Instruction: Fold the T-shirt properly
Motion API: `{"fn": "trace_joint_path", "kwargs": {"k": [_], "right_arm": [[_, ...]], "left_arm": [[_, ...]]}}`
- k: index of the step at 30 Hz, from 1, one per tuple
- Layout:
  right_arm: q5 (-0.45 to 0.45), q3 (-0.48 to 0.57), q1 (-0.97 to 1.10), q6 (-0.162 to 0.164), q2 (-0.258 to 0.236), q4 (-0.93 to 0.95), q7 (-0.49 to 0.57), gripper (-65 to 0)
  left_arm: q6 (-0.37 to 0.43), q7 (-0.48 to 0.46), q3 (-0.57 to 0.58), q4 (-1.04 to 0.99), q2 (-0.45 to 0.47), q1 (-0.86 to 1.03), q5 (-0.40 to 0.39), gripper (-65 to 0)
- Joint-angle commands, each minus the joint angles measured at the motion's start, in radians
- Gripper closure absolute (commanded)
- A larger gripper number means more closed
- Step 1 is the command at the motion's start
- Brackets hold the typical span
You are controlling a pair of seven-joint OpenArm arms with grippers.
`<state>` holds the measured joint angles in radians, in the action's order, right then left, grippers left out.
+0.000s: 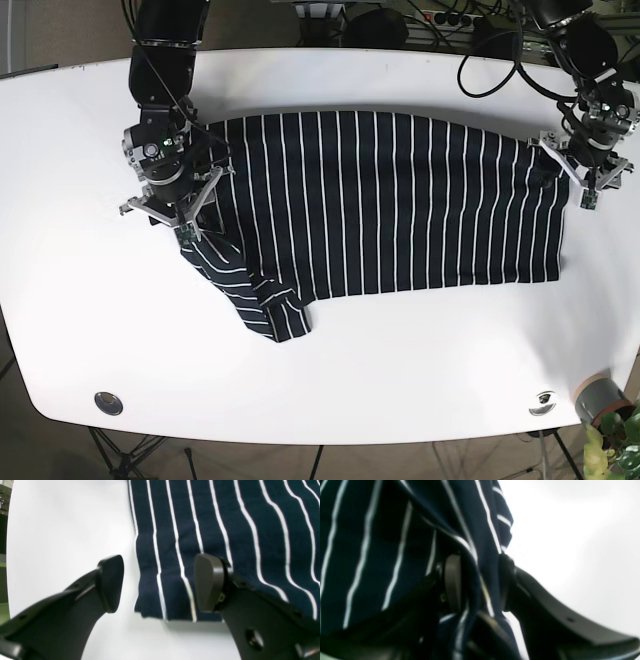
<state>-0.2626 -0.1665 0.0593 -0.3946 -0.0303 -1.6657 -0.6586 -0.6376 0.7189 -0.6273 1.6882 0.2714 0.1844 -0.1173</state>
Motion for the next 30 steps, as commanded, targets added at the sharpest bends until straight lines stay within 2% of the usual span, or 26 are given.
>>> {"fn": "trace_joint_path", "kwargs": {"k": [1,6,13,15,18,21,24,27,30], "right_arm": [[0.003,0.002,-0.014,0.0,0.002,-0.018,0.018,-21.6],[0.004,0.002,-0.014,0.0,0.028,-0.003,0.02,-21.4],[0.004,-0.003,-0.045,0.0,0.028,0.062,0.023,-20.5],[0.004,-0.003,-0.048,0.0,0.026,0.069,0.023,-15.9],[0.003,-0.003,-0.057,0.0,0.026,0.051,0.02,-1.4],[0.003,-0.003,-0.055,0.0,0.026,0.019,0.016,-3.6],[0.003,-0.003,-0.055,0.0,0.026,-0.015,0.015,-2.1],[0.003,-0.003,-0.054,0.0,0.03,-0.049,0.013,-2.2],[0.003,-0.003,-0.054,0.0,0.03,-0.064,0.013,-2.2]], "left_arm": [[0.006,-0.015,-0.004,0.014,0.019,-0.033,-0.006,-41.4],[0.006,-0.014,-0.004,0.014,0.019,-0.044,-0.005,-41.4],[0.011,-0.012,-0.006,0.014,0.019,-0.064,-0.005,-41.8],[0.012,-0.011,-0.012,0.014,0.019,-0.096,-0.003,-42.1],[0.014,-0.011,-0.013,-0.024,0.018,-0.135,-0.003,-42.1],[0.014,-0.011,-0.013,-0.083,0.021,-0.181,-0.003,-42.2],[0.015,-0.011,-0.013,-0.158,0.032,-0.237,-0.003,-42.5],[0.052,-0.009,-0.001,-0.241,0.061,-0.283,-0.002,-47.8],[0.134,-0.012,0.039,-0.339,0.088,-0.348,-0.003,-54.0]]}}
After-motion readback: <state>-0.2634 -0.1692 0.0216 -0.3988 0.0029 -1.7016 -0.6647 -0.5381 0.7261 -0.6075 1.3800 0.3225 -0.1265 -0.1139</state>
